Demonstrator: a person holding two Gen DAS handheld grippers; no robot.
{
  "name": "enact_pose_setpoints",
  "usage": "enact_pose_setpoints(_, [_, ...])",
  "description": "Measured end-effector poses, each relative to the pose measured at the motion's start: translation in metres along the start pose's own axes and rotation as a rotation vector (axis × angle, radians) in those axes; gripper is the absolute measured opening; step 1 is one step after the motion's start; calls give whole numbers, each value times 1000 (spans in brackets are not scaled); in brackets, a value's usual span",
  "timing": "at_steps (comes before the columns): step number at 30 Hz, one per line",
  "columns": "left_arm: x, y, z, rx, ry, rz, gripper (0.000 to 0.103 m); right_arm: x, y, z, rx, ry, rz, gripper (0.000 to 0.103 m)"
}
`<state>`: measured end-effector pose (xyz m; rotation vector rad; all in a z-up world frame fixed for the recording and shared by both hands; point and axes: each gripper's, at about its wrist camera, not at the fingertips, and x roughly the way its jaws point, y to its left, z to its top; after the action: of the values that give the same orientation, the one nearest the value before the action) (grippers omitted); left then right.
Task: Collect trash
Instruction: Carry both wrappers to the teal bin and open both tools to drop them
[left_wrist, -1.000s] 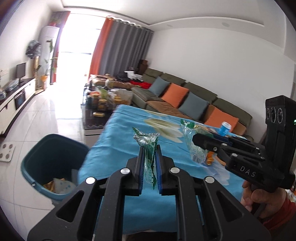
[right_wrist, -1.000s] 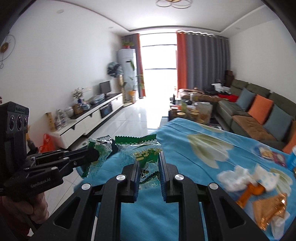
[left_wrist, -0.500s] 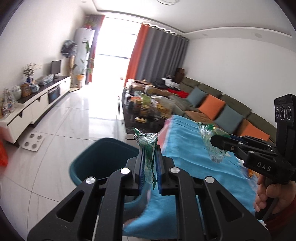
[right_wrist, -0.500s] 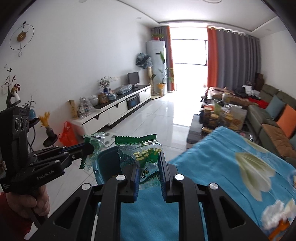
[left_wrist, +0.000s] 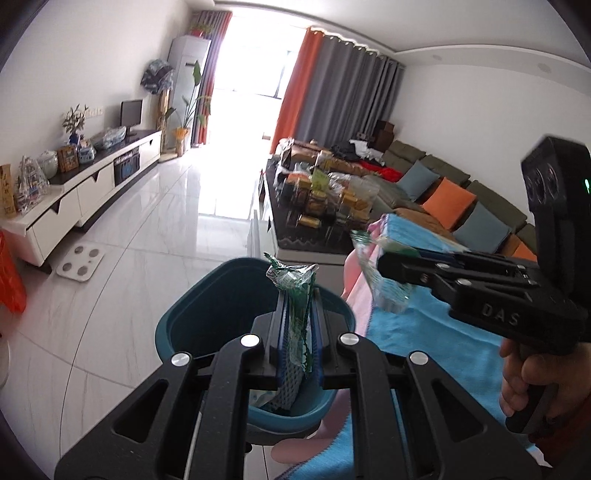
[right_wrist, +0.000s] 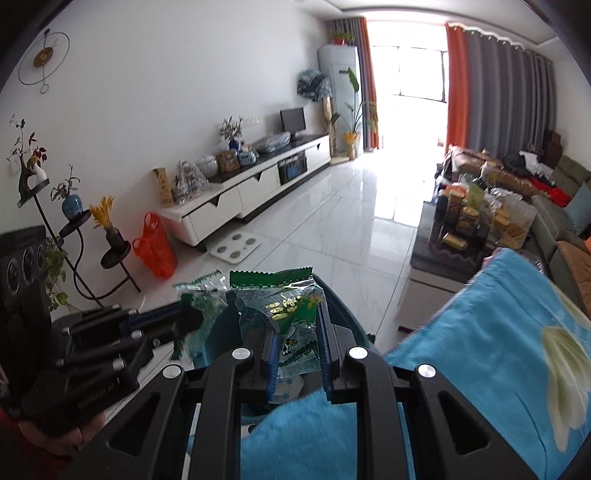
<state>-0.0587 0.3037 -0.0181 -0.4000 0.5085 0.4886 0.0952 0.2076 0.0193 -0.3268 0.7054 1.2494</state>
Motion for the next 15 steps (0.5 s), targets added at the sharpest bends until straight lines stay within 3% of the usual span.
enact_pose_setpoints(6, [40,5,-3,-18,62,14,18,37,-2,11,12,82,28,19])
enact_pose_setpoints(12, [73,14,-9,-47,99,22,29,58,-4,9,25,136,45,25])
enact_pose_setpoints(15, [86,17,-13,-48,118,24,40,58,-5,7,41,139,51,29])
